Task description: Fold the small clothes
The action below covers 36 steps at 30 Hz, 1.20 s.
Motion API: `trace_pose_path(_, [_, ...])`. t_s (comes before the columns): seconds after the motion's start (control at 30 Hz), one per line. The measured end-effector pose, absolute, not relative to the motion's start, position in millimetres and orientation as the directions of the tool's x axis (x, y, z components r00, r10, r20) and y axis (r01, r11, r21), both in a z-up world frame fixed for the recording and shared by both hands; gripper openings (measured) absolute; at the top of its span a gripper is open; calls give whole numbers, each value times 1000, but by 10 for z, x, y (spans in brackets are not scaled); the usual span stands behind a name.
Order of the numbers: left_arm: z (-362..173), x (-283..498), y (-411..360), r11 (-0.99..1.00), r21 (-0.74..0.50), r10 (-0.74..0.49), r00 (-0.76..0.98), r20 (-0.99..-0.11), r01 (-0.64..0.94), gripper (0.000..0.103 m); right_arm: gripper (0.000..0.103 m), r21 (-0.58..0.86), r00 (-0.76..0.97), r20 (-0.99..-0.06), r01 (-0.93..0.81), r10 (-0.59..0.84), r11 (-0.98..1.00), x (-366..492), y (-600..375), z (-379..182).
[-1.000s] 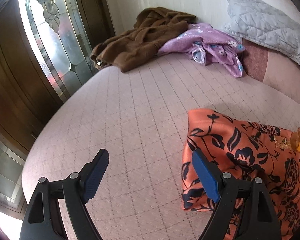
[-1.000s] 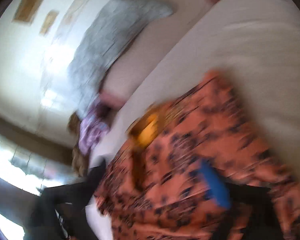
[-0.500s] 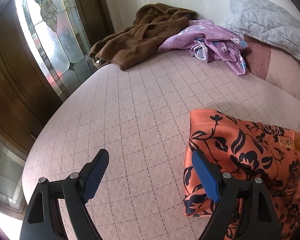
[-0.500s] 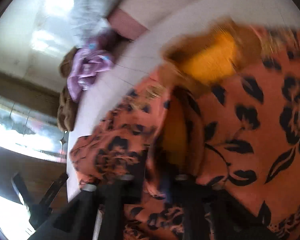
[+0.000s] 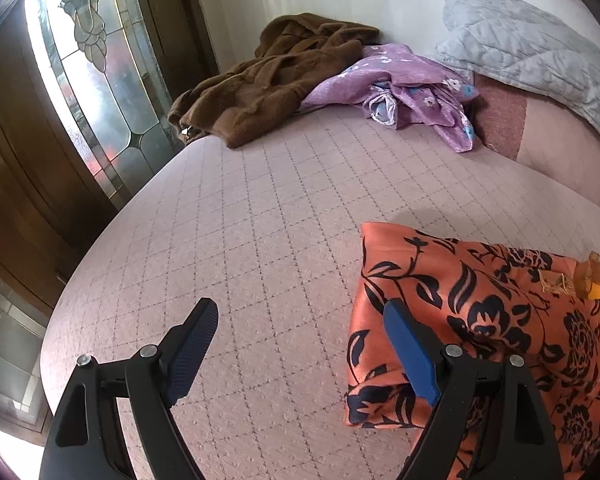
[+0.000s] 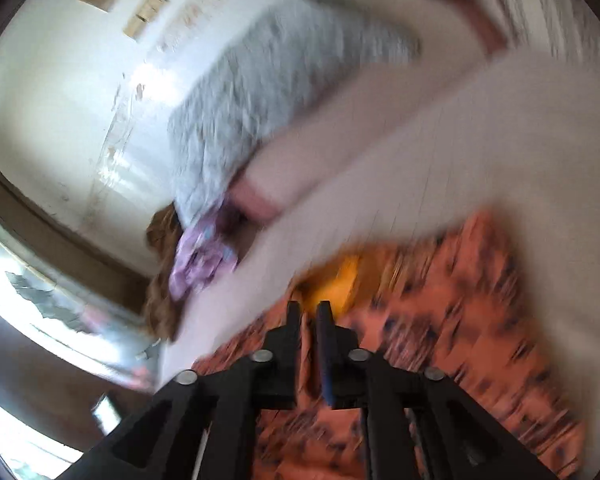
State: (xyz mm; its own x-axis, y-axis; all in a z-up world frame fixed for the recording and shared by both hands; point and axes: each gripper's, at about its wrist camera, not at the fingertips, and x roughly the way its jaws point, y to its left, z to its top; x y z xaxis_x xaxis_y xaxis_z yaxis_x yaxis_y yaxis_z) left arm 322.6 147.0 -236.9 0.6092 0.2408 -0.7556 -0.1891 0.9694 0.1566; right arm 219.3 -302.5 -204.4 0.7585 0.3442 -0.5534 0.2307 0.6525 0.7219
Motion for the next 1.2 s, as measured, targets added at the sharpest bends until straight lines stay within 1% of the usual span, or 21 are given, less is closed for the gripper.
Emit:
trace_pose_path(0.03, [-2377, 3209, 1472, 969, 161, 243, 610, -754, -187, 85, 91, 734, 737, -552, 206, 391, 647, 2233, -2915, -2143])
trace_pose_path(0.07, [-2396, 3187, 1484, 969, 166, 245, 606, -757, -184, 85, 102, 744, 724, -546, 188, 421, 641, 2258, -2804, -2238])
trace_pose_path(0.13, [-2433, 3174, 1529, 968, 169, 246, 591, -768, -184, 85, 100, 779, 725, -506, 151, 468, 608, 2373, -2569, -2469])
trace_pose_path(0.2, [-2448, 3188, 1583, 965, 170, 255, 579, -774, -198, 85, 100, 785, 679, -526, 155, 513, 600, 2579, -2356, -2663])
trace_pose_path(0.23, [-2443, 3200, 1622, 964, 165, 258, 577, -775, -209, 85, 98, 786, 659, -536, 161, 528, 597, 2697, -2276, -2747])
trace_pose_path(0.3, [-2425, 3227, 1685, 963, 141, 251, 573, -780, -230, 85, 85, 770, 617, -579, 199, 533, 606, 2872, -2106, -2932])
trace_pose_path(0.33, [-2419, 3240, 1702, 963, 126, 243, 573, -783, -236, 85, 65, 759, 593, -604, 223, 532, 612, 2972, -2030, -3039])
trace_pose_path(0.37, [-2416, 3249, 1707, 964, 113, 234, 573, -785, -238, 85, 55, 758, 576, -613, 234, 541, 609, 3043, -1947, -3115])
trace_pose_path(0.4, [-2418, 3262, 1705, 966, 109, 229, 572, -787, -236, 85, 50, 748, 566, -626, 243, 536, 618, 3094, -1861, -3149])
trace_pose_path(0.43, [-2418, 3274, 1693, 966, 112, 229, 572, -788, -232, 85, 34, 727, 557, -647, 243, 521, 643, 3136, -1772, -3154])
trace_pose_path(0.47, [-2419, 3286, 1675, 967, 123, 233, 572, -786, -224, 85, 26, 715, 552, -654, 230, 517, 660, 3178, -1726, -3141])
trace_pose_path(0.53, [-2413, 3291, 1663, 964, 144, 250, 574, -780, -224, 85, 19, 692, 575, -657, 203, 487, 693, 3148, -1657, -3003])
trace_pose_path(0.67, [-2384, 3284, 1731, 961, 121, 247, 576, -779, -248, 85, 15, 629, 710, -592, 112, 380, 770, 2926, -1732, -2429])
trace_pose_path(0.77, [-2394, 3279, 1735, 962, 119, 244, 573, -782, -247, 85, 15, 612, 784, -536, 106, 313, 783, 2746, -1941, -2078])
trace_pose_path(0.87, [-2401, 3282, 1645, 970, 115, 220, 577, -786, -214, 85, 15, 565, 826, -523, 151, 210, 811, 2444, -2331, -1851])
trace_pose_path(0.93, [-2385, 3258, 1515, 978, 114, 198, 590, -783, -176, 85, 15, 539, 828, -544, 217, 139, 814, 2294, -2608, -1837])
trace_pose_path(1.0, [-2366, 3232, 1381, 986, 109, 165, 605, -779, -128, 85, 15, 533, 811, -575, 273, 106, 801, 2202, -2893, -1925])
trace_pose_path(1.07, [-2347, 3192, 1181, 995, 87, 103, 624, -775, -57, 85, 15, 559, 775, -621, 329, 121, 761, 2117, -3182, -2103])
trace_pose_path(1.1, [-2339, 3171, 1097, 996, 80, 81, 633, -770, -31, 85, 16, 574, 738, -653, 338, 168, 746, 2148, -3252, -2236])
trace_pose_path(1.13, [-2337, 3150, 1013, 997, 78, 66, 640, -765, -9, 85, 19, 568, 691, -695, 360, 197, 740, 2194, -3292, -2388])
trace_pose_path(1.2, [-2356, 3122, 867, 996, 84, 45, 645, -763, 29, 85, 23, 497, 618, -772, 440, 149, 747, 2226, -3358, -2610])
